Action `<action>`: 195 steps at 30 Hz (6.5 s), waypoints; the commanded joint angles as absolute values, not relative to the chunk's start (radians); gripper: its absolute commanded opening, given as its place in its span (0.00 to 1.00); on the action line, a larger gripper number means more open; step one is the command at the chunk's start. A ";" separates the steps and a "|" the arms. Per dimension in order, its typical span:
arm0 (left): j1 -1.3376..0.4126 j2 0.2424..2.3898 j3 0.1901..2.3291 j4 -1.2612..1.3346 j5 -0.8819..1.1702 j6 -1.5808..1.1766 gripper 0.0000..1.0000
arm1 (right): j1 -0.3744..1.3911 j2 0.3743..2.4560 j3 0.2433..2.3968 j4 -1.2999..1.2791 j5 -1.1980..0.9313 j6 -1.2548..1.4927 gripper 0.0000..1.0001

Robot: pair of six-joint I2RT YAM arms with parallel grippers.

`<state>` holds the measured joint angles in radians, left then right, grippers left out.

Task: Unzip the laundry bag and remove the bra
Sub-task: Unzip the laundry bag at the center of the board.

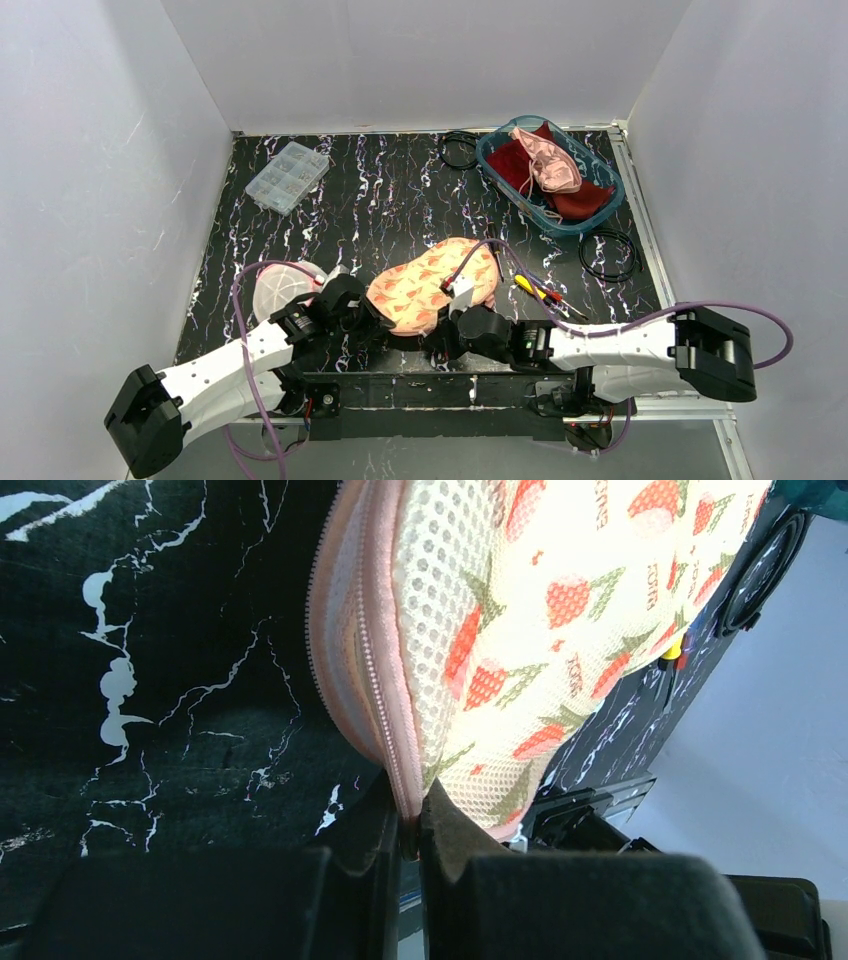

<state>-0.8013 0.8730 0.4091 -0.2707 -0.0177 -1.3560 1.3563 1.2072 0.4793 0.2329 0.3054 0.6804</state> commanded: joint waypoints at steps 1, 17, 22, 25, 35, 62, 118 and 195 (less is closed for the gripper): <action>-0.799 0.856 0.436 -0.348 -0.099 -1.330 0.00 | 1.361 1.121 0.448 0.157 0.384 0.700 0.01; -0.781 0.916 0.514 -0.323 -0.015 -1.175 0.00 | 1.361 0.970 0.403 -0.059 0.572 0.763 0.01; -0.746 0.956 0.541 -0.339 0.000 -1.141 0.00 | 1.361 0.962 0.406 -0.090 0.580 0.763 0.01; -0.730 0.989 0.552 -0.322 0.035 -1.123 0.00 | 1.361 0.963 0.400 -0.084 0.573 0.761 0.01; -0.715 1.027 0.583 -0.343 0.074 -1.083 0.43 | 1.361 1.008 0.375 0.109 0.435 0.743 0.01; -0.948 1.031 0.518 -0.284 -0.144 -1.358 0.64 | 1.370 1.181 0.466 0.310 0.293 0.710 0.01; -0.776 0.937 0.605 -0.510 -0.271 -1.257 0.16 | 1.371 0.861 0.347 -0.050 0.487 0.795 0.01; -0.781 1.112 0.611 -0.238 -0.079 -1.159 0.00 | 1.380 0.753 0.339 -0.132 0.493 0.789 0.01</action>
